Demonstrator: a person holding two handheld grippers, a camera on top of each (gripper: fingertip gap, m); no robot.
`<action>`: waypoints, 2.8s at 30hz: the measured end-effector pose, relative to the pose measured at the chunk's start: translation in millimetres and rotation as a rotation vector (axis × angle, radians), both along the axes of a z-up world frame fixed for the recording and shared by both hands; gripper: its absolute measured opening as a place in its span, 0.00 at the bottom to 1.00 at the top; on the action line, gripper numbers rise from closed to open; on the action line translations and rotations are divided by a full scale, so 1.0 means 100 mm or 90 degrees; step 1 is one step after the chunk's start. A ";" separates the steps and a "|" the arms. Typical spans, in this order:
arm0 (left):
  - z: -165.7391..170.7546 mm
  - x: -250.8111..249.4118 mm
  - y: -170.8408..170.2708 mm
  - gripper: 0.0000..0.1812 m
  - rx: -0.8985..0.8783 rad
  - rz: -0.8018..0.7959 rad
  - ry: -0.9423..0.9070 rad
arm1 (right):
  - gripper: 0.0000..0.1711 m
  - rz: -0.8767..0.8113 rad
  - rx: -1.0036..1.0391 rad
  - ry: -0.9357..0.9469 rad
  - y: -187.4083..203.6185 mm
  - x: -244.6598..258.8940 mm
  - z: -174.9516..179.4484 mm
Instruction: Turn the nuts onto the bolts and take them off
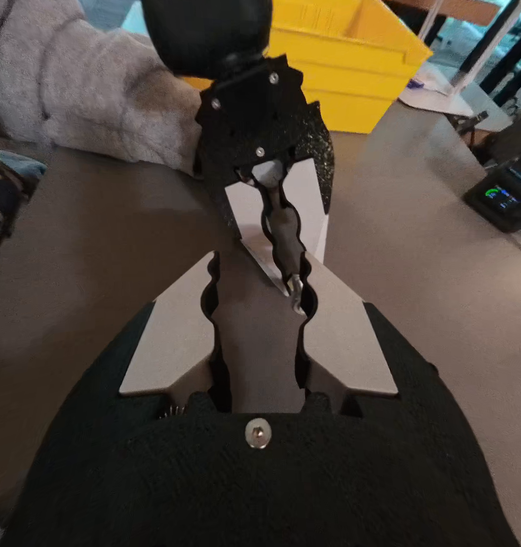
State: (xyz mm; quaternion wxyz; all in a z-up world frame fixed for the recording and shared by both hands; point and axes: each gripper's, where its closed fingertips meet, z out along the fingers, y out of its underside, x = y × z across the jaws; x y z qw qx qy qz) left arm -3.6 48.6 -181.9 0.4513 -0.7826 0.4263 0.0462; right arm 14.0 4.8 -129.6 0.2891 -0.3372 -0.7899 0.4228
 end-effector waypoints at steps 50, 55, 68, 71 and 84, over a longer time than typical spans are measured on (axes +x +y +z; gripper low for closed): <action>0.00 0.00 0.02 0.09 -0.002 -0.002 -0.002 | 0.26 -0.022 -0.073 -0.188 0.14 0.19 -0.36; 0.01 0.01 0.02 0.09 0.001 -0.008 -0.011 | 0.28 -0.061 -0.058 -0.210 0.26 0.17 -0.45; 0.01 0.01 0.02 0.09 0.001 -0.009 -0.009 | 0.27 -0.010 -0.124 -0.178 0.10 0.17 -0.28; 0.02 0.01 0.01 0.09 0.000 -0.008 -0.020 | 0.26 -0.029 -0.131 -0.192 0.16 0.17 -0.31; 0.08 0.00 0.01 0.09 0.030 -0.010 -0.079 | 0.28 -0.028 -0.185 -0.190 0.16 0.14 -0.26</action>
